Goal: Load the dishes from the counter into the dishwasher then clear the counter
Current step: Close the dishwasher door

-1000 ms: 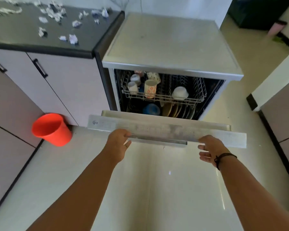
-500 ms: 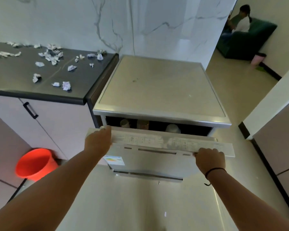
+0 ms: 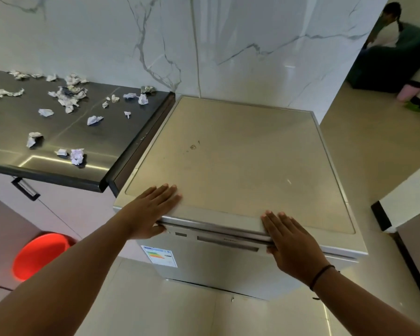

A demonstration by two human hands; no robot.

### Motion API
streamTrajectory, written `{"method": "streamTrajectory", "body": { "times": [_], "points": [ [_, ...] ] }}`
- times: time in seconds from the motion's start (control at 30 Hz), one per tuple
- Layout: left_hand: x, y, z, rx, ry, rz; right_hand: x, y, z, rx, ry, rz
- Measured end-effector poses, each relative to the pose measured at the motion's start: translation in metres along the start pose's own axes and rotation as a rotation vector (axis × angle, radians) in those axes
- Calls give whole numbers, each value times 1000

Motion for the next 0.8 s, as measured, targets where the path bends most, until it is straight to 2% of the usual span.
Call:
{"method": "streamTrajectory", "body": {
  "times": [0.13, 0.33, 0.53, 0.63, 0.7, 0.8],
  "points": [
    [0, 0, 0, 121, 154, 85, -2, 7, 1, 81, 40, 28],
    [1, 4, 2, 120, 112, 12, -5, 13, 1, 105, 153, 10],
    [5, 1, 2, 95, 72, -162, -25, 0, 16, -90, 364, -10],
    [-8, -16, 0, 92, 111, -247, -62, -17, 45, -215, 454, 1],
    [-36, -32, -9, 114, 81, -282, -112, -25, 76, -270, 434, 59],
    [-90, -53, -25, 143, 60, -233, -191, -38, 126, -206, 416, 162]
  ]
}}
Point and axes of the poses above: each hand's wrist, its own z-axis towards the middle knuckle, its own y-axis out of the palm, x = y × z, the point moved 7 cm from there along z, towards the middle knuckle, and after that the axes turned 14 degrees about y, right-handed, at the moved point
